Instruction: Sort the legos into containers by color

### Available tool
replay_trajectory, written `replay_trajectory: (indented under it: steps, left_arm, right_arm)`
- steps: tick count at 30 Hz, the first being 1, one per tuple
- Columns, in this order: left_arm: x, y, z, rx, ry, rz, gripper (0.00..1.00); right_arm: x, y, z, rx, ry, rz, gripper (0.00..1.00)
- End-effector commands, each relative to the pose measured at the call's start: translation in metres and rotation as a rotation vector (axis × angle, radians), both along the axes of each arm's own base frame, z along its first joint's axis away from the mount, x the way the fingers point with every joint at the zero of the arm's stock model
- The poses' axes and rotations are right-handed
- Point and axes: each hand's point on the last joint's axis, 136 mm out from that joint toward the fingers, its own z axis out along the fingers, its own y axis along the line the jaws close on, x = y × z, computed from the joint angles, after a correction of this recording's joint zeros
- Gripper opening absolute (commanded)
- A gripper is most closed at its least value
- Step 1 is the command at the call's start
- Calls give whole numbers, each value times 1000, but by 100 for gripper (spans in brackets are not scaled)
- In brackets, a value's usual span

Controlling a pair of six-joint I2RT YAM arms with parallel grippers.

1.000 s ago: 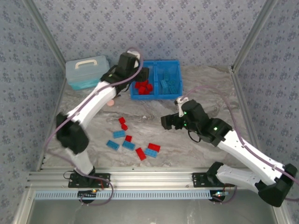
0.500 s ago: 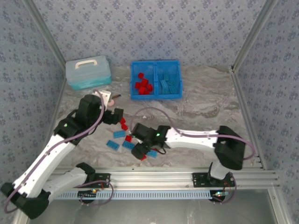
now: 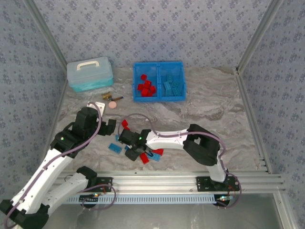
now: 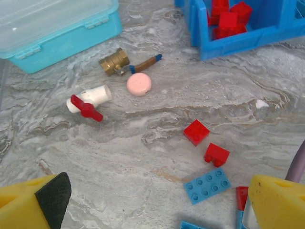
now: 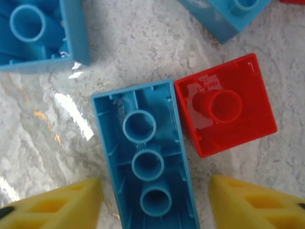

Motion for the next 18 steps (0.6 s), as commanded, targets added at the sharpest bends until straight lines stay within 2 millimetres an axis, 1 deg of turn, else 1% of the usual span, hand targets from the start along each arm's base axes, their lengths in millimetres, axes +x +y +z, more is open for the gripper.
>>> replay_trajectory:
  steps: [1, 2, 4, 7, 10, 12, 13, 15, 17, 18]
  left_arm:
    - [-4, 13, 7, -21, -44, 51, 98]
    - [-5, 14, 6, -23, -47, 56, 98]
    - [-8, 17, 6, -23, -51, 66, 98]
    - [-9, 21, 8, -20, -60, 79, 98]
    - [-9, 23, 9, -17, -65, 88, 98]
    - [-9, 23, 10, -26, -67, 88, 98]
    - [-9, 22, 10, -34, -67, 82, 98]
    - [-9, 17, 13, -66, -77, 53, 98]
    - [-9, 11, 16, -108, -92, 24, 99]
    - [-9, 7, 17, -135, -99, 7, 99]
  right_arm:
    - [4, 4, 2, -28, -44, -7, 50]
    - [4, 3, 2, -32, -49, -9, 47]
    - [1, 4, 9, -20, -57, -1, 42]
    - [-8, 5, 29, 18, -55, 34, 33]
    - [-16, 3, 63, 82, -66, 65, 26]
    - [-16, 1, 96, 154, -99, 65, 26]
    - [-11, -1, 112, 191, -124, 56, 26]
    - [8, -11, 147, 265, -192, 1, 27]
    - [38, -26, 176, 321, -272, -84, 28]
    - [58, -38, 190, 352, -315, -140, 28]
